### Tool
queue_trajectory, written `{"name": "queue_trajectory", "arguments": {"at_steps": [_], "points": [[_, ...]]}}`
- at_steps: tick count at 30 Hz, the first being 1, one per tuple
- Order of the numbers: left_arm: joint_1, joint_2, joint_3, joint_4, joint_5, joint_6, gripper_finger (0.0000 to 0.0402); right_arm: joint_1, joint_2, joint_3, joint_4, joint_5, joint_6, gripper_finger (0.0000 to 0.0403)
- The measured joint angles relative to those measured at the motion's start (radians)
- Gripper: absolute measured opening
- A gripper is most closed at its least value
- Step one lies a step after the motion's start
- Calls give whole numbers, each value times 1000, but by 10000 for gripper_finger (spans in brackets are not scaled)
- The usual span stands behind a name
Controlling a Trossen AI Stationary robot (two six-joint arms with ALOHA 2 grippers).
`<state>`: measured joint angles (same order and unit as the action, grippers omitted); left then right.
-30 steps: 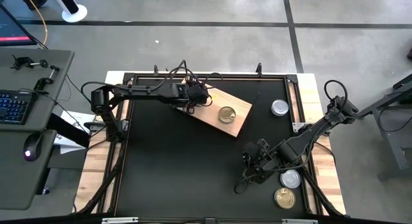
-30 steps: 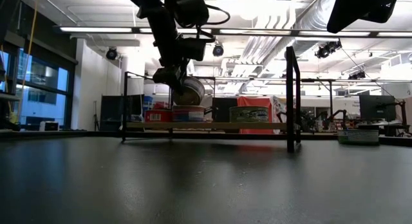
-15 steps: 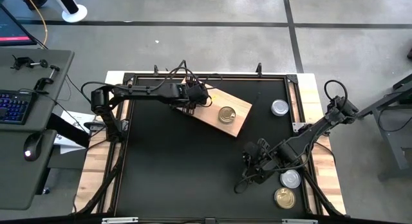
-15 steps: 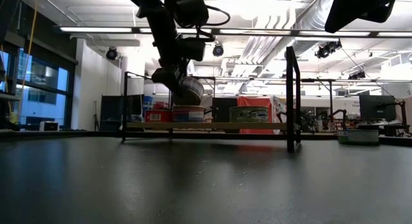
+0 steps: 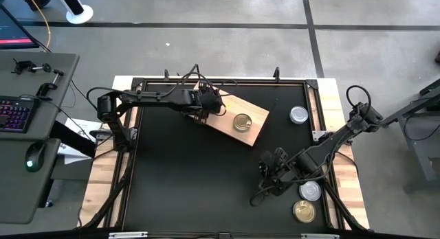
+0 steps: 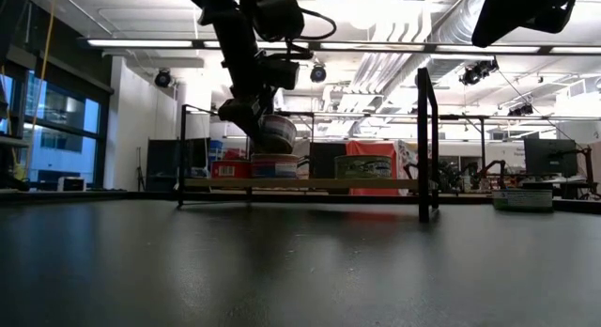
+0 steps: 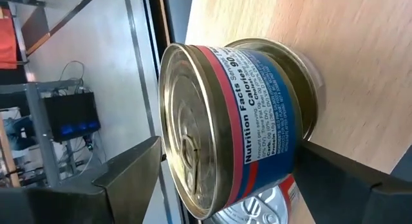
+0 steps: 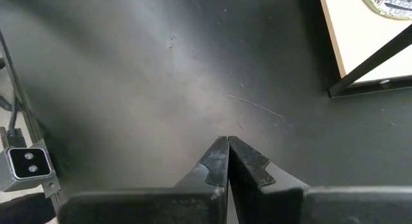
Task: Stack canned seafood by type on shelf
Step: Stack the blue-pink tuna can on top of the blue-pink tuna can on the shelf, then put the top green tuna can on the shelf
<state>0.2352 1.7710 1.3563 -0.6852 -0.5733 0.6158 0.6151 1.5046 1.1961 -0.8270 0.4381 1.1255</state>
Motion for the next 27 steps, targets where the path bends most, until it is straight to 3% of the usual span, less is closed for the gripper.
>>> {"name": "queue_trajectory", "arguments": {"at_steps": [17, 23, 27], "points": [[20, -3, 14, -24, 18, -33, 329, 0, 0, 0, 28, 0, -8, 0], [-5, -7, 14, -104, 18, -42, 329, 0, -1, 0, 31, -4, -45, 0], [-43, -51, 13, -184, 44, -116, 329, 5, -39, 0, 24, -71, -98, 0]]}}
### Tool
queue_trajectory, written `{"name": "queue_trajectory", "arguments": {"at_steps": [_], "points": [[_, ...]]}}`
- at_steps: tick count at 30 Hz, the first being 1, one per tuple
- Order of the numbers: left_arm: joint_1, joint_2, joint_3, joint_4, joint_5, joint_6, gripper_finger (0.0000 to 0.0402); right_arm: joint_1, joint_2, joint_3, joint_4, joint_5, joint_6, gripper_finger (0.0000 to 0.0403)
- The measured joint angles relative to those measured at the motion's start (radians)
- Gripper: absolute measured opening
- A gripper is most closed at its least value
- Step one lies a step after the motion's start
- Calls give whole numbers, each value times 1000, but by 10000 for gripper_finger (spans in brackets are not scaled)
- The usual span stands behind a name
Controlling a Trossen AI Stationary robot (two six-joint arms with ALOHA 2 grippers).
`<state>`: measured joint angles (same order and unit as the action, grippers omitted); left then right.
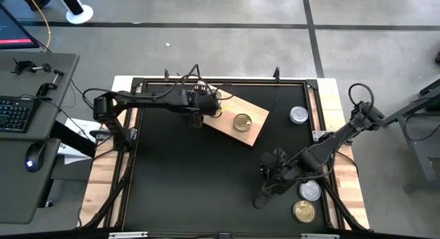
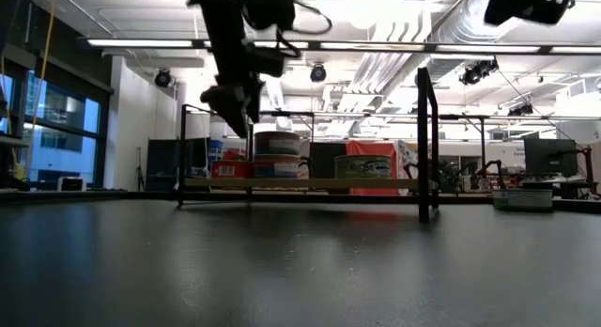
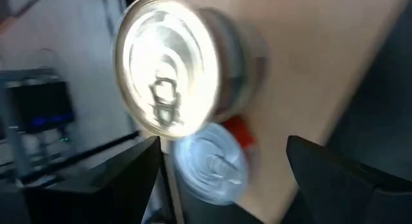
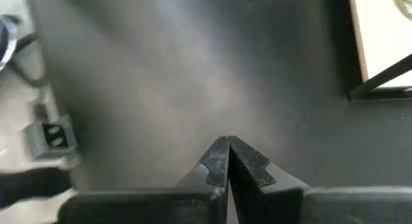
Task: Stack canned seafood by type on shelf
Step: Put the top green tuna can on the shelf
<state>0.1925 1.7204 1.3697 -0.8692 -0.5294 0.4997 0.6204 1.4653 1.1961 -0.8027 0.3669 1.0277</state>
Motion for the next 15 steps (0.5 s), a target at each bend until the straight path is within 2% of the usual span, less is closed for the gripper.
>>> {"name": "queue_trajectory", "arguments": {"at_steps": [5, 8, 12, 15], "points": [[-68, -92, 0, -43, 120, -206, 329, 22, -82, 0, -35, -19, -41, 0], [-122, -160, 1, -53, 248, -360, 329, 23, -132, 0, -110, -20, -9, 0], [-206, -225, 1, -29, 441, -509, 329, -9, -164, 0, -345, -26, 182, 0], [-279, -243, 1, 10, 474, -600, 329, -56, -168, 0, -570, -6, 301, 0]]}}
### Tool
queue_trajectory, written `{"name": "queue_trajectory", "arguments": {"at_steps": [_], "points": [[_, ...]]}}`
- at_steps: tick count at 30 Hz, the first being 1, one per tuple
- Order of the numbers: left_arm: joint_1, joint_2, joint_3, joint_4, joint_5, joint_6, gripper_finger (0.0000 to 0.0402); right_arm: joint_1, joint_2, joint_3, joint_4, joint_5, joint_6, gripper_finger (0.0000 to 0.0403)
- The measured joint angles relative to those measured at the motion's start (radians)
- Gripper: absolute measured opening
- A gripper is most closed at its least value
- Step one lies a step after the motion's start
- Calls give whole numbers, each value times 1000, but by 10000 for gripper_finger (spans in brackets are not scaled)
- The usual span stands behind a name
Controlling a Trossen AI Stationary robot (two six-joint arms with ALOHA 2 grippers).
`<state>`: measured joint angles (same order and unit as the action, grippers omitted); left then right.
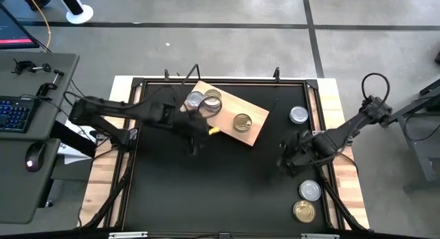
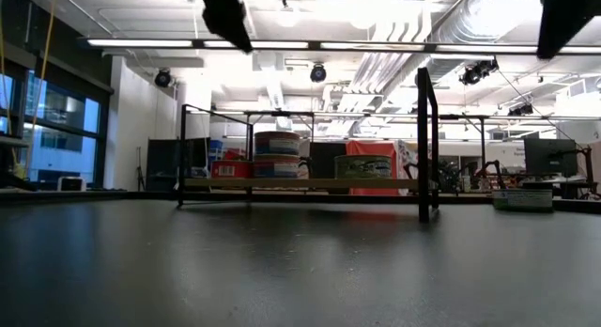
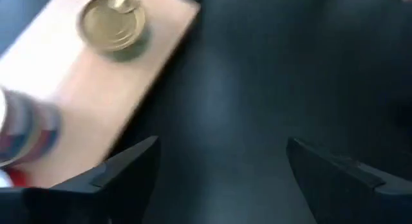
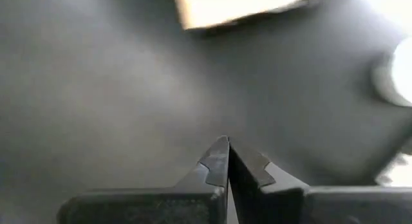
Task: Stack canned seafood by type on shelf
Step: Put the top green tuna can on the shelf
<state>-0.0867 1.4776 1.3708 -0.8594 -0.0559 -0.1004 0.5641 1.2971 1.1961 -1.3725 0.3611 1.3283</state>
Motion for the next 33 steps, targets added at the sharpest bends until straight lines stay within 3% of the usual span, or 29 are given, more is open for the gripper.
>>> {"name": "queue_trajectory", "arguments": {"at_steps": [4, 9, 14, 18, 23, 26, 29, 33], "points": [[-85, 10, 0, 18, -1, -68, 329, -97, -75, 0, -117, 94, 63, 0], [-159, 52, 0, 13, 39, -80, 329, -319, -180, 0, -186, 161, 56, 0], [-208, 61, 0, -99, 74, -118, 329, -578, -251, 0, -197, 118, -155, 0], [-246, 42, -1, -131, 60, -169, 329, -757, -282, -7, -193, -7, -425, 0], [-299, 11, -1, -131, -68, -229, 329, -930, -295, -191, -164, -233, -754, 0], [-325, -7, -1, -131, -139, -275, 329, -983, -290, -339, -99, -283, -877, 0], [-348, -21, -1, -131, -225, -319, 329, -1011, -290, -437, 8, -246, -935, 0], [-373, -33, -1, -132, -334, -369, 329, -1018, -277, -459, 106, -60, -1036, 0]]}}
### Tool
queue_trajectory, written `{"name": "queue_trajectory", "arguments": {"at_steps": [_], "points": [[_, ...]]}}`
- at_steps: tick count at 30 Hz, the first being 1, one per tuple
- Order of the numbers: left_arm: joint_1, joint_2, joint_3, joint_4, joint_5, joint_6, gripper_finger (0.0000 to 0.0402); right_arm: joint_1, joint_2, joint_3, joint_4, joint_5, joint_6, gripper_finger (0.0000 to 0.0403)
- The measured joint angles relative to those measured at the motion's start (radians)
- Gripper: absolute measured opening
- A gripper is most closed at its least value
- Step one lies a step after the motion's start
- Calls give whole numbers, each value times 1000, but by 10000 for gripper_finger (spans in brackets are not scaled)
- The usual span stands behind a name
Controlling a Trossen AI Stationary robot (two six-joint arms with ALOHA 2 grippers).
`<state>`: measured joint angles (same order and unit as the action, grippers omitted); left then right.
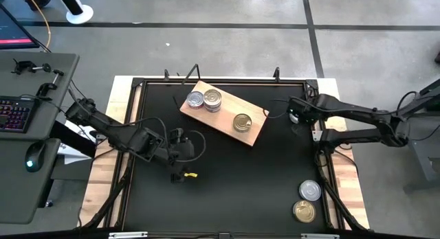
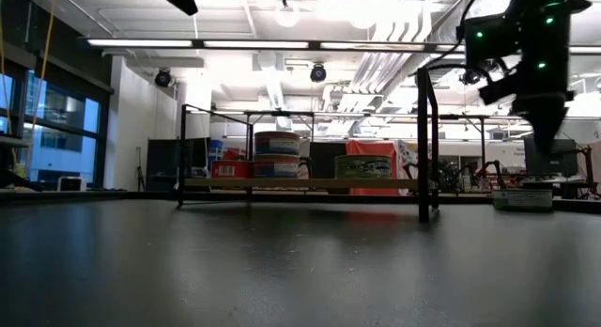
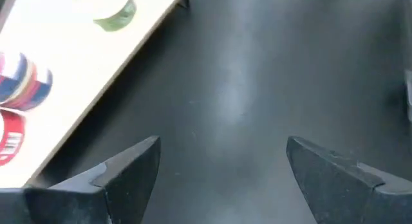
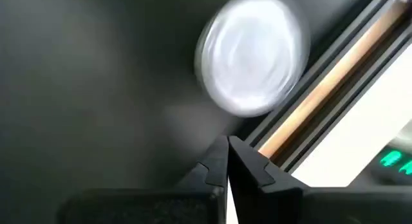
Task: Stack canned seafood by type on shelf
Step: Put the top green tuna can on the shelf
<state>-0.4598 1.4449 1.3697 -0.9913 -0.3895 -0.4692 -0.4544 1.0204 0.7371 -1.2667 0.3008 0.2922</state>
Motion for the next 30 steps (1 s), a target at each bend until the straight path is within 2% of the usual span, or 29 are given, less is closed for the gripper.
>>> {"name": "queue_trajectory", "arguments": {"at_steps": [3, 7, 10, 11, 15, 21, 26, 30], "points": [[-16, 0, 0, -8, -39, -26, 329, -11, 14, 0, 34, 4, -35, 0], [-31, 0, 0, -21, -68, -61, 329, -10, 54, 0, 71, -71, -63, 0], [-35, 0, 0, -24, -98, -70, 329, -12, 101, 0, 165, -174, 48, 0], [-35, 0, 0, -25, -101, -71, 329, -12, 118, 0, 183, -180, 79, 0], [-34, 0, 0, -34, -102, -80, 329, -25, 179, 0, 174, -84, 174, 0], [-34, 0, 0, -37, -103, -80, 329, -94, 177, -1, 181, 21, 163, 0], [-34, 0, 0, -37, -114, -80, 329, -190, 179, -77, 259, -74, 168, 0], [-37, 0, 0, -37, -115, -80, 329, -200, 167, -80, 304, -84, 232, 0]]}}
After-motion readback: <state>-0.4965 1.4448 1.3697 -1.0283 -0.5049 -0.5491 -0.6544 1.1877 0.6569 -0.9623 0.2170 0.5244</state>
